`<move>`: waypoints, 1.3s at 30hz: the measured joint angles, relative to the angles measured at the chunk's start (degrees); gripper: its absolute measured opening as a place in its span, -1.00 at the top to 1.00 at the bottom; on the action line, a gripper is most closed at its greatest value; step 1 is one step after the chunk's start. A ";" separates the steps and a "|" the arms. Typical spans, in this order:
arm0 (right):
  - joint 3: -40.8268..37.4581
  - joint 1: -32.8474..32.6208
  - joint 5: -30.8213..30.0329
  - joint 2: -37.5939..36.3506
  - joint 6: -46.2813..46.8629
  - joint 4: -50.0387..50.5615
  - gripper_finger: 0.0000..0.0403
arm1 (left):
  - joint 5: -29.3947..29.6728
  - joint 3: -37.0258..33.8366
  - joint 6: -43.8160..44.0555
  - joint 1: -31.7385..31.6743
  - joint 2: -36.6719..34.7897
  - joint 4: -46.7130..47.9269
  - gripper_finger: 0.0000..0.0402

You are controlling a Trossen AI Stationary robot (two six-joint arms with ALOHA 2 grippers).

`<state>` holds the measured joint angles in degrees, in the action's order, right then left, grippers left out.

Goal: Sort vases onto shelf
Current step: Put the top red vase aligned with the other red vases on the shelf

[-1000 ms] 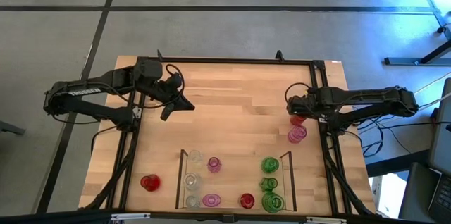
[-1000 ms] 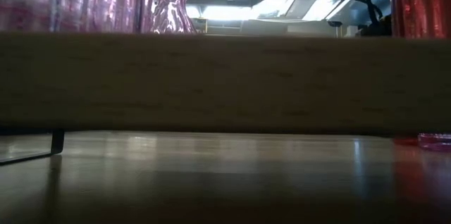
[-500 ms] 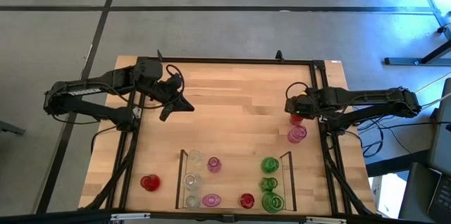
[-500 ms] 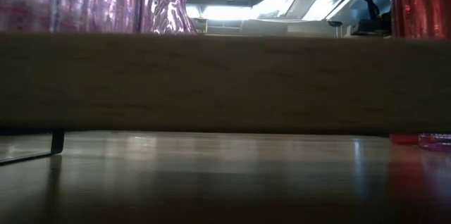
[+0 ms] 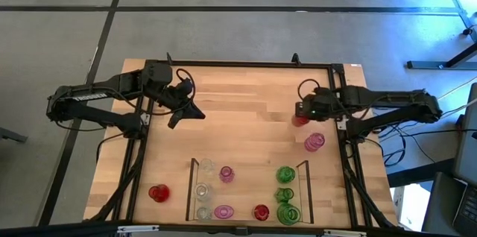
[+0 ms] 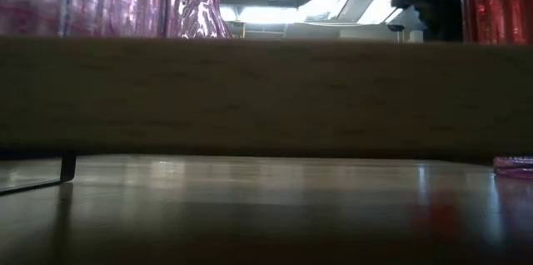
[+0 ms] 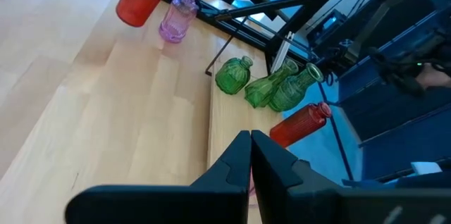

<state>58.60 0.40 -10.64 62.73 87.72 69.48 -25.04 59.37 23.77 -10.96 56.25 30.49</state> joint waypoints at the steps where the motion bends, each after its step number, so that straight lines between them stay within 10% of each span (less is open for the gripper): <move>1: 1.28 0.00 -0.12 0.52 -1.28 0.10 1.00 | 0.02 0.00 0.02 0.00 0.00 0.04 0.98; 18: 39.33 -10.35 7.40 30.87 -26.11 6.45 1.00 | 0.14 0.00 1.40 0.00 0.00 0.36 0.98; 39: 41.60 -28.67 16.31 38.79 -14.91 -9.09 1.00 | 0.04 0.00 0.11 0.00 -0.04 0.59 0.98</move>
<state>100.20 -28.26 5.67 101.52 72.82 60.38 -24.99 59.37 23.88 -10.96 56.21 31.08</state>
